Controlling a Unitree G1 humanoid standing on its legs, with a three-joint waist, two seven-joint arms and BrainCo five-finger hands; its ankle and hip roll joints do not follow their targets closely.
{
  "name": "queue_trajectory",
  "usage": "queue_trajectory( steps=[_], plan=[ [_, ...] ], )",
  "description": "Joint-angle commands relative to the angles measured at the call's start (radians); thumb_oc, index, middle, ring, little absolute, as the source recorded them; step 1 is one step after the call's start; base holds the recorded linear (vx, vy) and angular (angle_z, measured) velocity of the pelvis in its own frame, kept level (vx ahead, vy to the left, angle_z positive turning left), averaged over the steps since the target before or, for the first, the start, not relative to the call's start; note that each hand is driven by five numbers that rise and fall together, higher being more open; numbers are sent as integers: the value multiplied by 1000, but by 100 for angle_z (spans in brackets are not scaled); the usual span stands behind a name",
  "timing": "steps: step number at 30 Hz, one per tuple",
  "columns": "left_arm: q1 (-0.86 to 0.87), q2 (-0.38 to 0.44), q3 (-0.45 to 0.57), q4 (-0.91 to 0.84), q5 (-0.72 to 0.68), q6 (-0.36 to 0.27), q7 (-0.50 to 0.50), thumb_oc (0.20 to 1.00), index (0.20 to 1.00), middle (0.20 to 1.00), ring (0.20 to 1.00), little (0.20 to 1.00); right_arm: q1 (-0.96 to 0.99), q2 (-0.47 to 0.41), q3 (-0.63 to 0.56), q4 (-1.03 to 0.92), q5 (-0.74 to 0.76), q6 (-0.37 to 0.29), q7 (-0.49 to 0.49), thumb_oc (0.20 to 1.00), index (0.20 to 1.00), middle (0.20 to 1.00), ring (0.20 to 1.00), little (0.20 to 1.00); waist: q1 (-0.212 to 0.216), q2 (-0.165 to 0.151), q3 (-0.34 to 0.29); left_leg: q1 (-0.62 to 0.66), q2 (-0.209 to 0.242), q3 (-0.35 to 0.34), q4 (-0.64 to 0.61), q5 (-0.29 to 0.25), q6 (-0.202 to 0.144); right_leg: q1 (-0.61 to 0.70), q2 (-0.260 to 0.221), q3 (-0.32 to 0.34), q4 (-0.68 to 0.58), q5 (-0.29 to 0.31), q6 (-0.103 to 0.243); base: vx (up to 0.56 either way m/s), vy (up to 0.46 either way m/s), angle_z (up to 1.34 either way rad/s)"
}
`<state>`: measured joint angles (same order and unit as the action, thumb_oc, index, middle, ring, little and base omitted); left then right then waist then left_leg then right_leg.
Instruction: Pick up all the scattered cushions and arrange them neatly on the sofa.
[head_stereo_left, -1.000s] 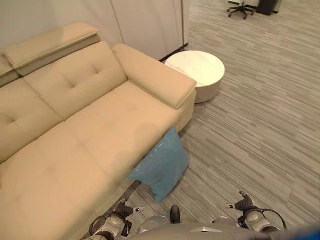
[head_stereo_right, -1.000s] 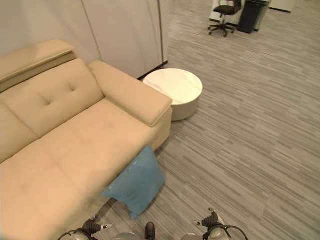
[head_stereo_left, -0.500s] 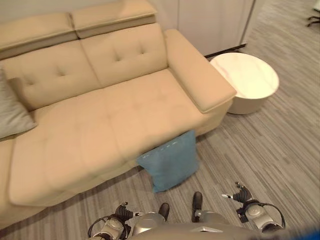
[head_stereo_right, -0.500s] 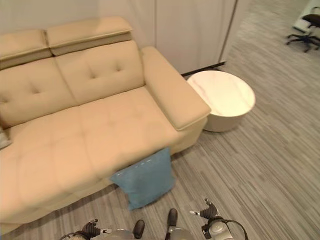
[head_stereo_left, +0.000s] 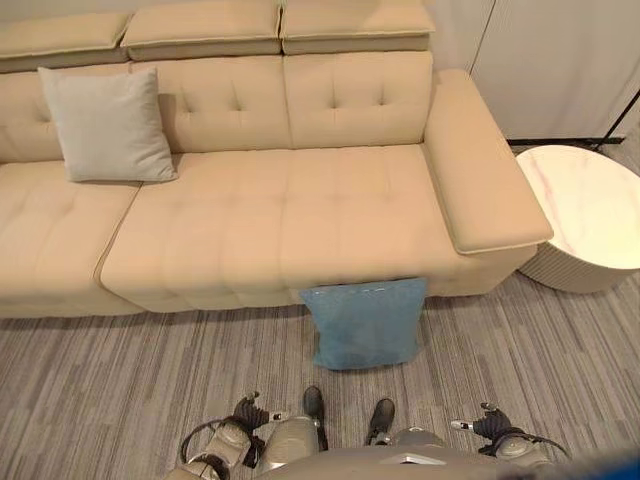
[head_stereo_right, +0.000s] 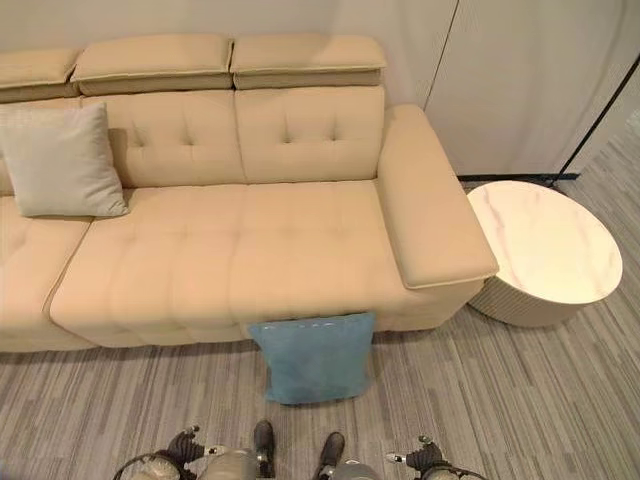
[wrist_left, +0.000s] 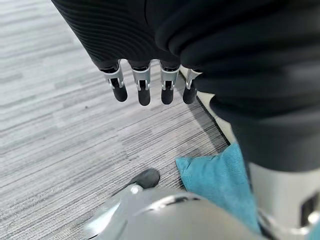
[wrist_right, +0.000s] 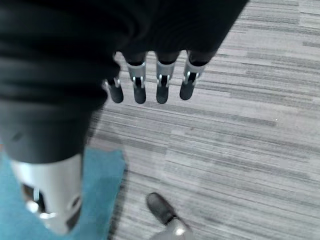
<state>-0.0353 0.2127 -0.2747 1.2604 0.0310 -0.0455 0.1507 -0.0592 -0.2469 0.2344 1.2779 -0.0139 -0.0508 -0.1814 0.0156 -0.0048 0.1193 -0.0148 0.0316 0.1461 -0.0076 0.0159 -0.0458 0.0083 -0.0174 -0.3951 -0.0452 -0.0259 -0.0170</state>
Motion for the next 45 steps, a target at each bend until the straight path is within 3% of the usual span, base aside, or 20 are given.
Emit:
queue_trajectory(
  steps=[1,3,4,6,13,22,27,33,39,40,45],
  plan=[
    [-12,2,9,8,13,-6,-4,1000,1000,1000,1000,1000,-5,-4,1,-26,-20,-8,-7,1000,1000,1000,1000,1000,19,-12,-28,-41,-64,-16,36,-47,56,41,-107,93,112,-28,117,191,198,-14],
    [-21,18,21,8,8,-6,-1,1000,1000,1000,1000,1000,-5,-25,3,-19,-60,-11,-25,1000,1000,1000,1000,1000,25,-16,-23,-31,-66,-14,25,-50,65,20,-128,91,167,-27,131,97,168,-15],
    [-32,33,25,9,16,-3,2,1000,1000,1000,1000,1000,-5,-41,23,-10,-91,22,-7,1000,1000,1000,1000,1000,23,-22,-12,-26,-67,-17,26,-54,76,-17,-143,103,245,-19,141,59,144,-22],
    [-38,55,27,16,28,-8,-1,1000,1000,1000,1000,1000,-18,-50,22,-3,-80,19,-1,1000,1000,1000,1000,1000,21,-22,-3,-9,-74,-40,20,-59,85,-49,-145,142,287,0,148,95,55,1],
    [-30,61,35,32,26,-13,-3,1000,1000,1000,1000,1000,-17,-47,26,-7,-74,19,-1,1000,1000,1000,1000,1000,2,-28,16,37,-86,-95,10,-71,82,-100,-140,233,166,72,165,83,-45,20],
    [-25,54,36,29,23,-13,-3,1000,1000,1000,1000,1000,-5,-40,30,-3,-70,12,-4,1000,1000,1000,1000,1000,4,-44,-28,62,-66,-113,-31,-56,50,-4,-107,217,63,57,152,50,-96,14],
    [-48,51,46,-6,-34,-22,12,1000,1000,1000,1000,1000,-12,-47,23,-12,-46,3,-16,1000,1000,1000,1000,1000,0,-46,-15,58,-48,-122,-37,-48,34,2,-96,197,54,40,136,20,-103,13],
    [-179,78,36,-149,-196,-80,76,1000,1000,1000,1000,1000,-130,-113,8,-130,44,-27,-90,1000,1000,1000,1000,1000,-8,-42,115,-253,-34,-137,121,-24,19,-287,-121,170,201,42,98,-301,-70,29],
    [-257,85,30,-261,-329,-134,158,1000,1000,1000,1000,1000,-223,-137,-21,-265,130,-48,-190,1000,1000,1000,1000,1000,-7,-23,169,-469,-29,-148,177,11,11,-515,-135,166,289,38,87,-147,-22,0],
    [-264,83,29,-290,-344,-141,170,1000,1000,1000,1000,1000,-236,-131,-28,-292,151,-57,-213,1000,1000,1000,1000,1000,-6,-18,170,-501,-23,-155,188,-10,2,-553,-134,177,311,12,93,-93,-27,-6],
    [-371,85,-1,-368,-379,-168,222,1000,1000,1000,1000,1000,-350,-108,-25,-361,211,-102,-291,1000,1000,1000,1000,1000,-19,-13,202,-681,-27,-156,236,1,-2,-742,-145,195,367,26,98,-101,3,3]
  ],
)
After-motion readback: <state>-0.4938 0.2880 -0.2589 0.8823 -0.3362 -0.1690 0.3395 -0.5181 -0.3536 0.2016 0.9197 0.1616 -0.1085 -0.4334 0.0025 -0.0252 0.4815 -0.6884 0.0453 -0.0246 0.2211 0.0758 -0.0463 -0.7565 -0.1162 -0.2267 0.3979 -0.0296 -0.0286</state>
